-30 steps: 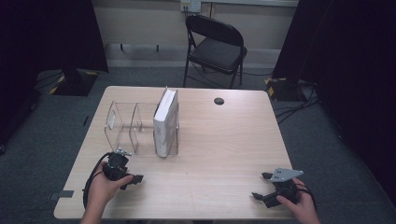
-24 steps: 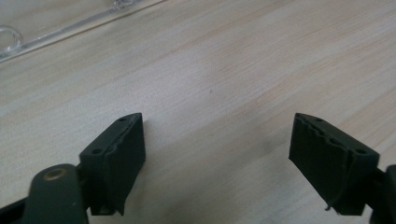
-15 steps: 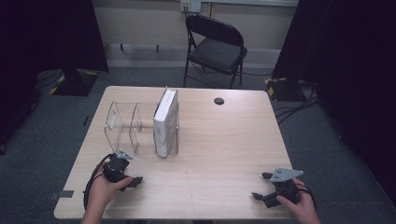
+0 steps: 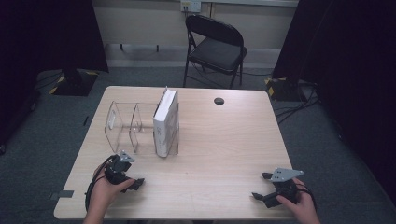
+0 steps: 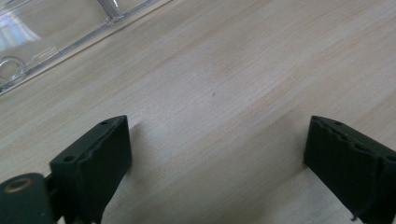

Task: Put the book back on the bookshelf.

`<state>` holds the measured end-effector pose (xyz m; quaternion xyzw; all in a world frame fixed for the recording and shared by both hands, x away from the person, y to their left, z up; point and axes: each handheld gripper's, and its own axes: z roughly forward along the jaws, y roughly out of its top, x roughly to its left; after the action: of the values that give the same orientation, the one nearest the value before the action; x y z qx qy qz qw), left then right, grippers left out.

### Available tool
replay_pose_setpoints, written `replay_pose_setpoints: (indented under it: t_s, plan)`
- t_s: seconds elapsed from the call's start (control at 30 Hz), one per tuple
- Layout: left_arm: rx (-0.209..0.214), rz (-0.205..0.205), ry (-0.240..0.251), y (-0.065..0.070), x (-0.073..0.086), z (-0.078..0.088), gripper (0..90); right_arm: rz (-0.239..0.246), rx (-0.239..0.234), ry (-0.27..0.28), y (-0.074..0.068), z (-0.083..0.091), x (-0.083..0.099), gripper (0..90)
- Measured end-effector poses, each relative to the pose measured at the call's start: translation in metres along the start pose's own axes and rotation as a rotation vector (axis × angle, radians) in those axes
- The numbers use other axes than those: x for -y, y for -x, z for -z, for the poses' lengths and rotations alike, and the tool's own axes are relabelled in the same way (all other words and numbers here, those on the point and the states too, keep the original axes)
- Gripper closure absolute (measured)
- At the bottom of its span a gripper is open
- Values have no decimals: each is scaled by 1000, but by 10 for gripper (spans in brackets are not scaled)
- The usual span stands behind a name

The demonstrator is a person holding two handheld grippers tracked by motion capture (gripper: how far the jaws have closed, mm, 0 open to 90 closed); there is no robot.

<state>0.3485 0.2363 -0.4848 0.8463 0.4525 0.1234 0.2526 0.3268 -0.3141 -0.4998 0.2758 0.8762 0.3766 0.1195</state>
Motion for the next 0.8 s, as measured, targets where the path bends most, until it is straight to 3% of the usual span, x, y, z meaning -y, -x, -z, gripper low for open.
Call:
replay_pose_setpoints:
  t_s: [0.23, 0.47, 0.8]
  plan:
    - [2, -12, 22, 1, 3, -3, 0, 0, 0, 0, 0, 0, 0, 94]
    - [2, -18, 41, 0, 5, -3, 0, 0, 0, 0, 0, 0, 0, 94]
    - [-2, -25, 115, -2, 13, -4, 0, 0, 0, 0, 0, 0, 0, 94]
